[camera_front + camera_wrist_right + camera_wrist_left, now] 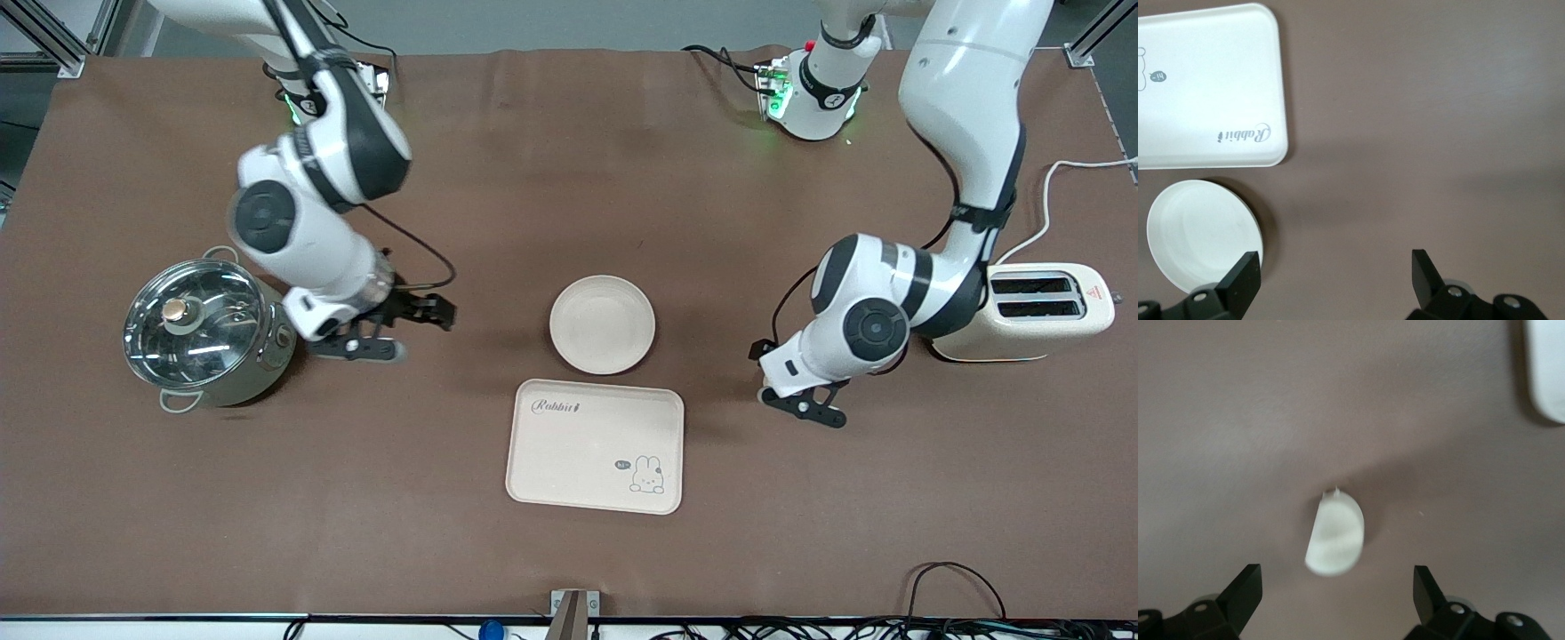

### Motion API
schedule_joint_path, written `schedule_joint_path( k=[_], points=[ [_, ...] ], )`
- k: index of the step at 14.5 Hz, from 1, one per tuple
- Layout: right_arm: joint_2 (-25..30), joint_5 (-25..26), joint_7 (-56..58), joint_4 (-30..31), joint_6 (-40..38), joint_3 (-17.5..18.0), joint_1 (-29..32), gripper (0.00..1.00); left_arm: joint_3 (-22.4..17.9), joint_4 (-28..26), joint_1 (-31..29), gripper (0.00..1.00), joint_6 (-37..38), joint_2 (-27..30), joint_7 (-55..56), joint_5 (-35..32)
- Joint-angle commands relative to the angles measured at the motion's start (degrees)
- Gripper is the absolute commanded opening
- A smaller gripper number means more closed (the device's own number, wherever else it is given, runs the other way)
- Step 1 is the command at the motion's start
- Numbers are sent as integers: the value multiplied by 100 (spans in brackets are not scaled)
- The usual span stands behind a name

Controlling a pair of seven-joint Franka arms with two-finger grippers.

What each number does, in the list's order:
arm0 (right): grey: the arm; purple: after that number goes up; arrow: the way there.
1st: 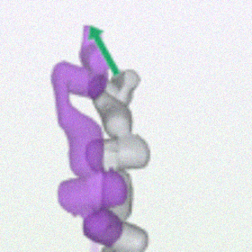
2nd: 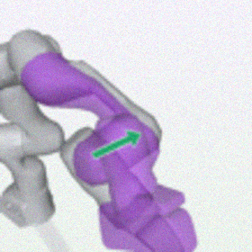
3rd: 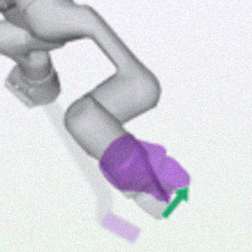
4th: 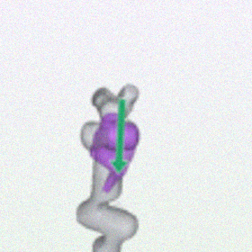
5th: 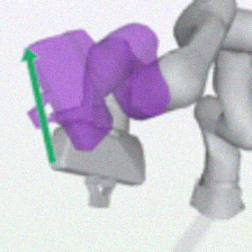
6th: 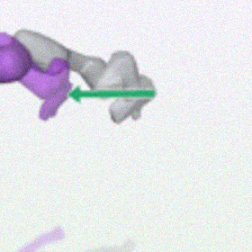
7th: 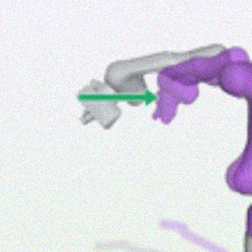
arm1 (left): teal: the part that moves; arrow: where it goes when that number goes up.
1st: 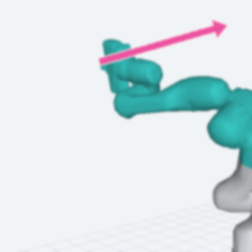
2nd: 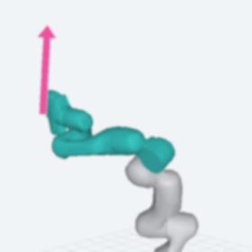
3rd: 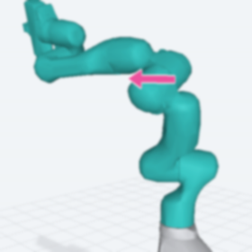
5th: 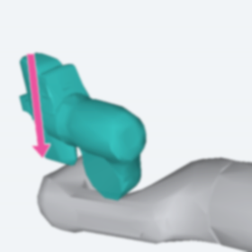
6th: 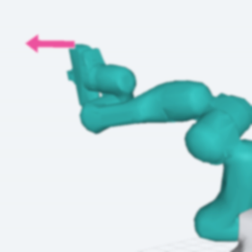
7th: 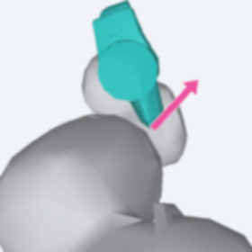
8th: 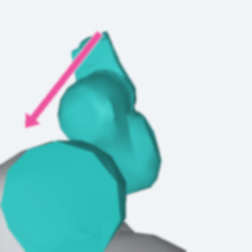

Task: Place bun in plate and plate on tray
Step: 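Grasp the bun with the left gripper while the right gripper reaches the plate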

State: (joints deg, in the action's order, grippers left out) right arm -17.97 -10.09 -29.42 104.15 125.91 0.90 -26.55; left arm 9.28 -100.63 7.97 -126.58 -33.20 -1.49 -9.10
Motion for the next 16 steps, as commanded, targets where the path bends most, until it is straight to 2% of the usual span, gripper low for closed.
schedule_joint_path(
  k=[1, 3, 5, 7, 8, 11, 13, 14, 16],
  points=[
    [-170, -264, -299, 361, 635, -63, -279, 100, 30, -640, -84, 100, -812, 103, -159, -293],
    [-461, -432, -362, 369, 1056, -72, -692, 100, 30, -756, -146, 100, -1018, 77, -159, -294],
    [-620, -432, -362, 815, 2098, -72, -956, 100, 30, -782, -146, 100, -1018, 51, -159, -294],
    [-865, -441, -476, 1019, 2875, -63, -1167, 100, 30, -844, -172, 94, -1027, 77, -167, -303],
    [-997, -441, -572, 1011, 3026, -63, -1238, 100, 30, -844, -207, 84, -1027, 86, -194, -303],
    [-1305, -485, -704, 1002, 3606, -63, -1458, 100, 48, -835, -208, 44, -1027, 86, -308, -294],
    [-1516, -494, -828, 924, 3782, -63, -1563, 100, 56, -818, -208, 24, -1027, 121, -308, -268],
    [-1586, -494, -889, 845, 3792, -63, -1581, 99, 91, -792, -208, 16, -1018, 130, -299, -233],
    [-1701, -494, -977, 756, 3792, -63, -1712, 85, 257, -643, -199, 7, -948, 165, -177, -198]
  ],
)
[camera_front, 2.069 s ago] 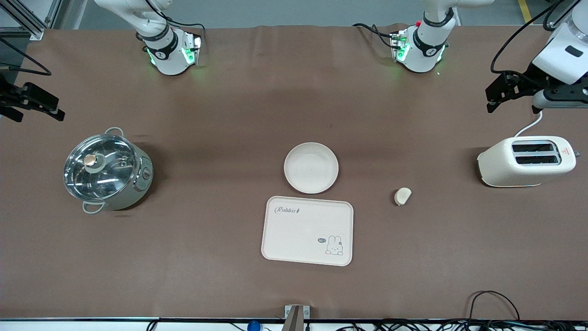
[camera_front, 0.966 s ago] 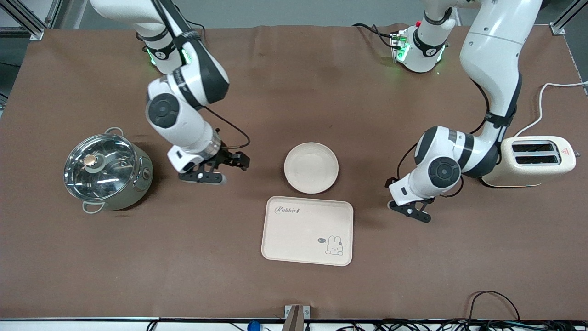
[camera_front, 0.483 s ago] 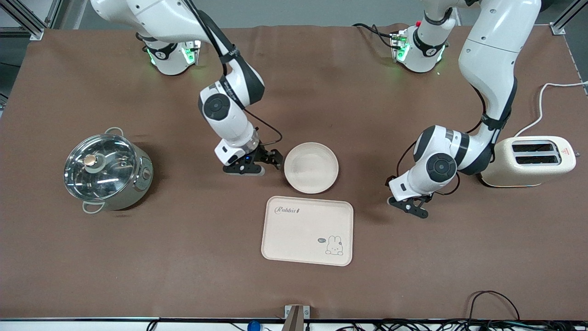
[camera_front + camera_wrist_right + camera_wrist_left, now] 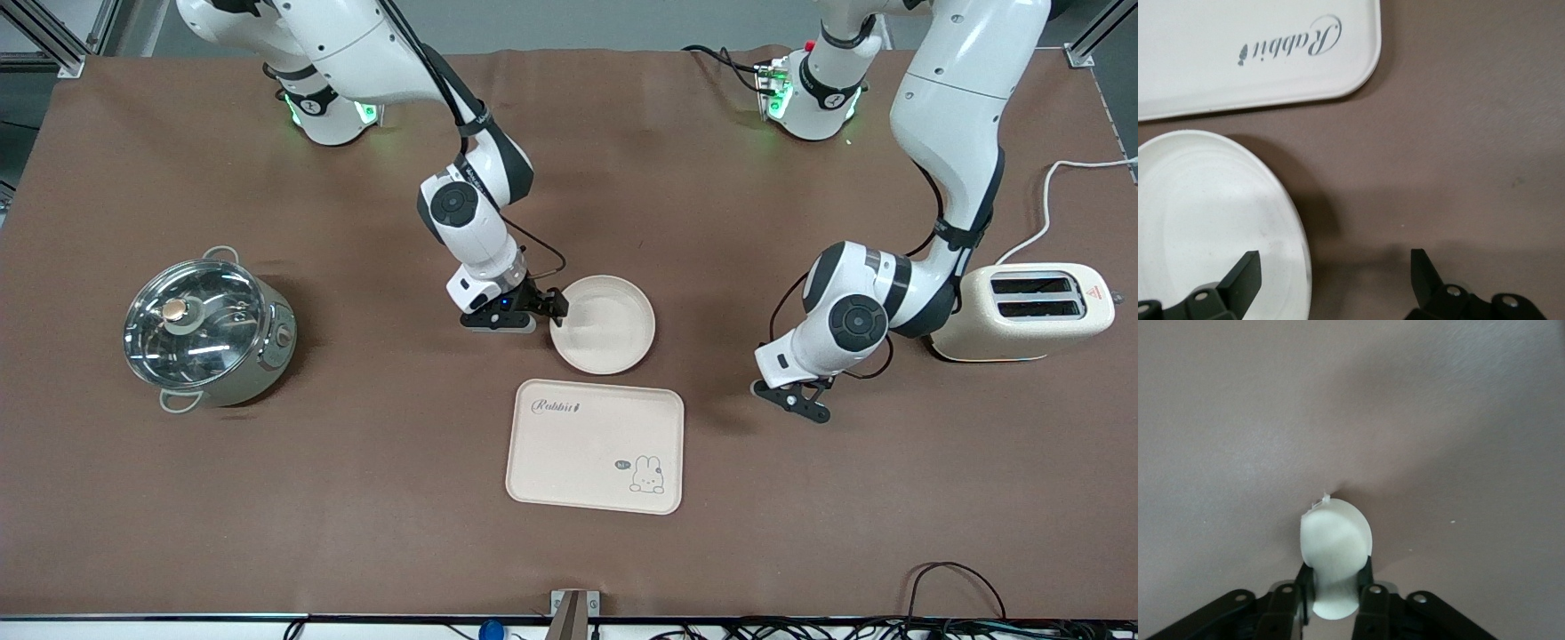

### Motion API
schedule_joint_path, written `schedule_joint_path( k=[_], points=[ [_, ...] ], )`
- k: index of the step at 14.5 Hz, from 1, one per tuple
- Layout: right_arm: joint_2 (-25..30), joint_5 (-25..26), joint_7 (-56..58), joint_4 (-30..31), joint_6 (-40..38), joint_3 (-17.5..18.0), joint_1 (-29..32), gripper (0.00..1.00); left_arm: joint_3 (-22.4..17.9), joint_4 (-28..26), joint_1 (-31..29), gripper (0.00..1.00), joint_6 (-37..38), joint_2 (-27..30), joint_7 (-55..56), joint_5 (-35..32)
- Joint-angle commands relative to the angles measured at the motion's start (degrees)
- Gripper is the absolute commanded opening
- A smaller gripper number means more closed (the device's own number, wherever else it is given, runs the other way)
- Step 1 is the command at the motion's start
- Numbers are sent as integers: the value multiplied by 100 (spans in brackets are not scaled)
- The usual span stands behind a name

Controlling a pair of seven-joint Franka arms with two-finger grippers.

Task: Place bun in plate and plate on tray
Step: 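Carry the bun over the plate while the right gripper grips the rim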

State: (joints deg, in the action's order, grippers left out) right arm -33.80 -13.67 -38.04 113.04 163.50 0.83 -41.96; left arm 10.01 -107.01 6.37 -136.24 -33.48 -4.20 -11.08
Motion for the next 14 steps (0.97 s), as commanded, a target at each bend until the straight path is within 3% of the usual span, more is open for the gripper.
schedule_joint_path(
  k=[1, 4, 6, 8, 9, 14],
  points=[
    [-152, -136, -116, -159, 33, -65, -181, 77, 324, 127, -31, 5, 184, 211, 295, 78],
    [-267, -127, -116, -265, 33, -65, -190, 51, 606, 706, 109, 5, 896, 184, 1216, 369],
    [-311, -127, -116, -326, 33, -65, -199, 34, 896, 918, 154, 4, 985, 114, 1927, 614],
    [-328, -127, -116, -344, 42, -65, -225, 5, 1046, 1041, 407, 4, 986, -52, 2928, 861],
    [-329, -136, -124, -353, 59, -65, -251, 0, 1046, 1120, 652, 4, 986, -140, 3395, 879],
    [-355, -127, -98, -353, 59, -65, -216, 0, 1055, 1577, 1269, 9, 784, -659, 4838, 1071]
  ],
)
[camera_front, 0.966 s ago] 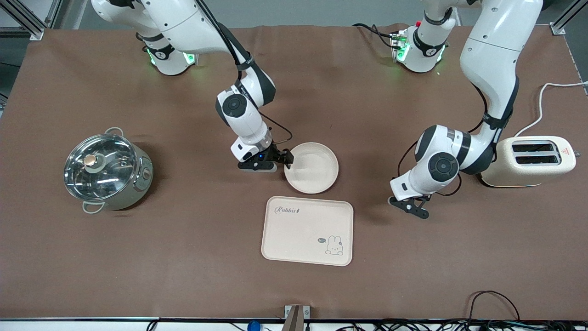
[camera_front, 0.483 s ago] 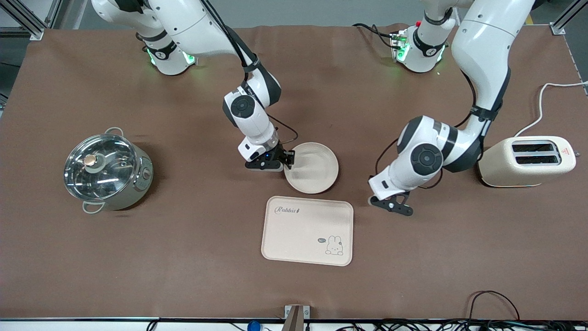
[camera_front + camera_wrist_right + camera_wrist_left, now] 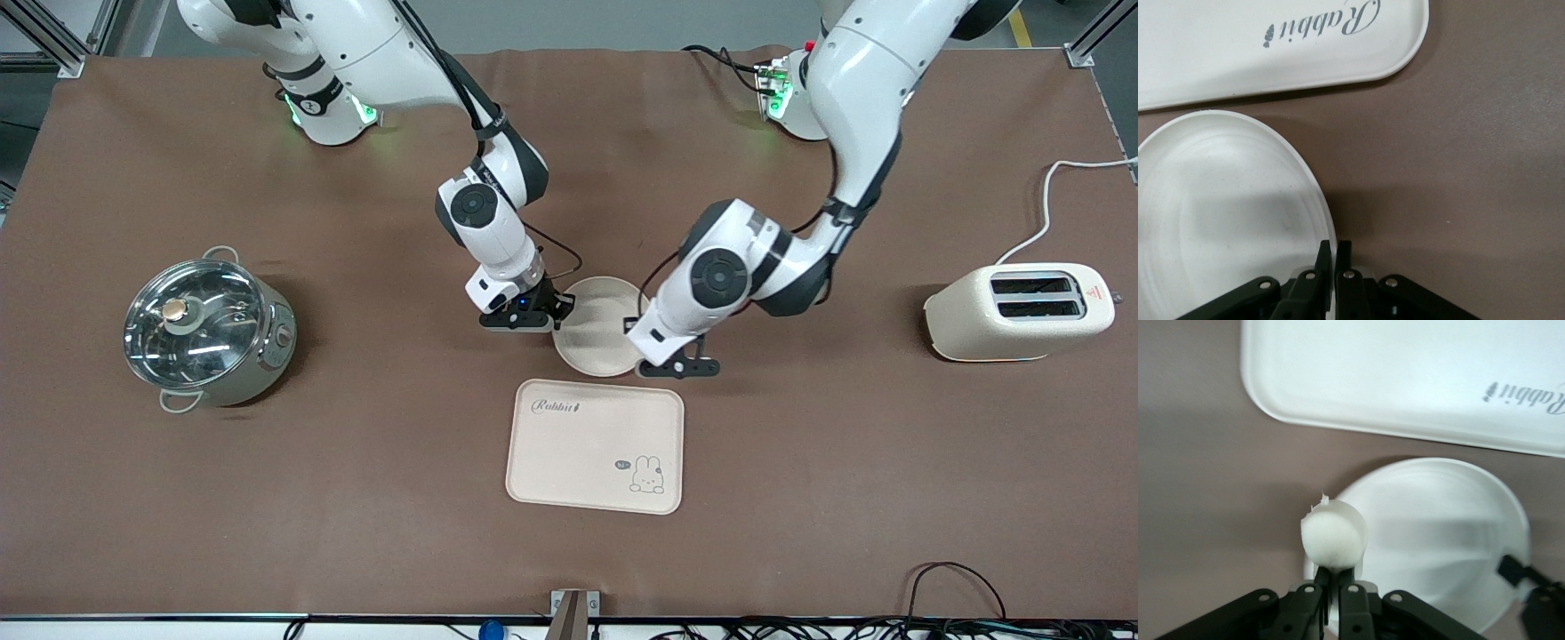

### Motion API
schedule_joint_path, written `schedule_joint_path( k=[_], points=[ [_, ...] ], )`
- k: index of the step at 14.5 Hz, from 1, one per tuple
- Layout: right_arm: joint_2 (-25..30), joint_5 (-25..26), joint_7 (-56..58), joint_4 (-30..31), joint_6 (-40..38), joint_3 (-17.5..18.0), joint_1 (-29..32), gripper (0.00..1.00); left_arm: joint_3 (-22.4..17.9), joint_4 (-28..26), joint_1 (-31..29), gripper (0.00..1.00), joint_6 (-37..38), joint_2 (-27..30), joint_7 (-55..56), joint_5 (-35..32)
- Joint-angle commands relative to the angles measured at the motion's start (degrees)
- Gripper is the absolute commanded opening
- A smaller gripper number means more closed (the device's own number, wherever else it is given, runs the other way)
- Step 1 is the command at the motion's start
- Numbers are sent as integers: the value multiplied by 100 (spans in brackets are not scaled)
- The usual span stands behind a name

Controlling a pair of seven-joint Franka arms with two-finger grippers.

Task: Place bun in plate and plate on tray
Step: 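Carry the bun over the plate while the right gripper grips the rim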

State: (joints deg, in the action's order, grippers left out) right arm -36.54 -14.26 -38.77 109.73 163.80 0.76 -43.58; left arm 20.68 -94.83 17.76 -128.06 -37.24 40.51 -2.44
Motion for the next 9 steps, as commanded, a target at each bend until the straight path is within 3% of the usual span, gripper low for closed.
schedule_joint_path(
  k=[1, 3, 4, 9],
  points=[
    [-81, -69, -25, -22, 29, -58, -45, 0, -20, 360, 184, 24, -156, -327, 518, 340],
    [-72, -69, -25, -22, 64, -58, -36, 0, -21, 351, 158, 85, -280, -363, 528, 376],
    [-64, -69, -25, -22, 81, -58, -19, 0, -21, 343, 149, 100, -281, -345, 476, 341],
    [76, -77, 28, -74, 64, -41, 174, 0, -21, 343, 132, 100, -237, -284, 528, 332]
  ],
)
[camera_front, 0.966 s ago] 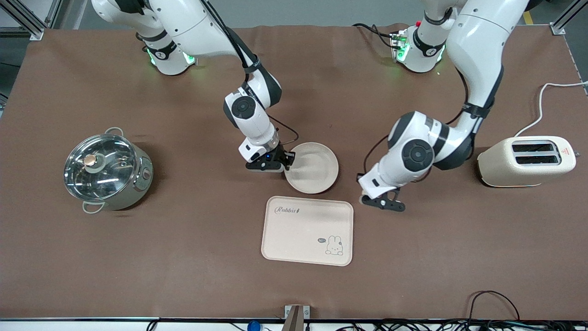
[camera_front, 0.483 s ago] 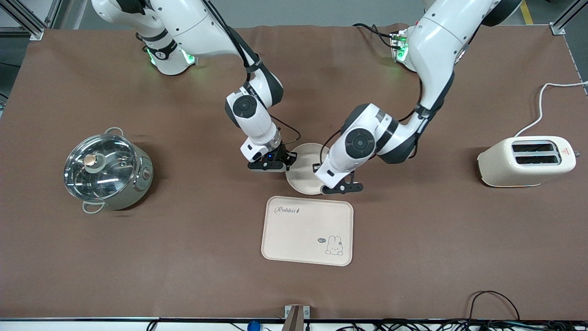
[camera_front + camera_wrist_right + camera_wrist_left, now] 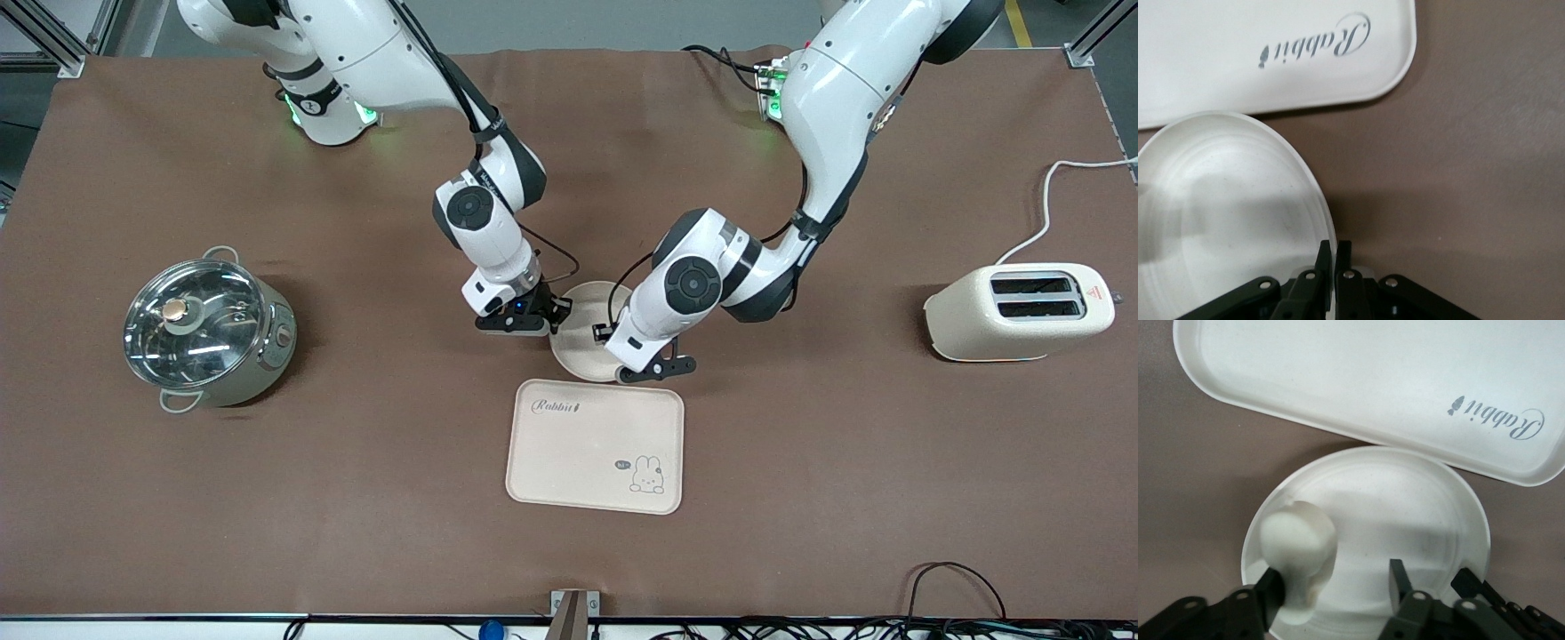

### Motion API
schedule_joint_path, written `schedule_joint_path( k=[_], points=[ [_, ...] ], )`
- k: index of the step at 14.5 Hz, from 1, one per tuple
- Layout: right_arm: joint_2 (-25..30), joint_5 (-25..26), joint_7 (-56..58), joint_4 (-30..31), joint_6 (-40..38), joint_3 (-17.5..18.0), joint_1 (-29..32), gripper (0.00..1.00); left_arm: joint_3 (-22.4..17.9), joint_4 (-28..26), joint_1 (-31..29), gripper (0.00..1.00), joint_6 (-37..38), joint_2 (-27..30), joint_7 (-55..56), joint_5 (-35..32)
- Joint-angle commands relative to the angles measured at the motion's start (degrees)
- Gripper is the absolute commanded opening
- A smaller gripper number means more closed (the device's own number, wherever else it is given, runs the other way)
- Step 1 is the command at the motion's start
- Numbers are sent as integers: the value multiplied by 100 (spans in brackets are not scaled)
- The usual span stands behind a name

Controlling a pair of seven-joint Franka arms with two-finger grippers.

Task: Place bun in plate and plate on tray
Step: 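Release the bun onto the plate while the right gripper pulls the plate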

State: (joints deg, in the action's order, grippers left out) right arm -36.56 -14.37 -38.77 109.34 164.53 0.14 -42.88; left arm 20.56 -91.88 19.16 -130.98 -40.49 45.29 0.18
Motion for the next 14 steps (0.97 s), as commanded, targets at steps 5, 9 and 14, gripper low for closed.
schedule_joint_path(
  k=[5, 9, 14],
  points=[
    [70, -66, 45, -150, -8, 21, 113, 0, 1, 30, 44, 100, 55, 32, 112, 70],
    [88, -66, 36, -237, -8, 21, 131, 0, -16, 30, 141, 100, 81, 50, 165, 27],
    [27, -66, 54, -799, 0, 22, 376, 0, 1, 162, -893, 100, 1477, 1085, -1543, -571]
  ],
)
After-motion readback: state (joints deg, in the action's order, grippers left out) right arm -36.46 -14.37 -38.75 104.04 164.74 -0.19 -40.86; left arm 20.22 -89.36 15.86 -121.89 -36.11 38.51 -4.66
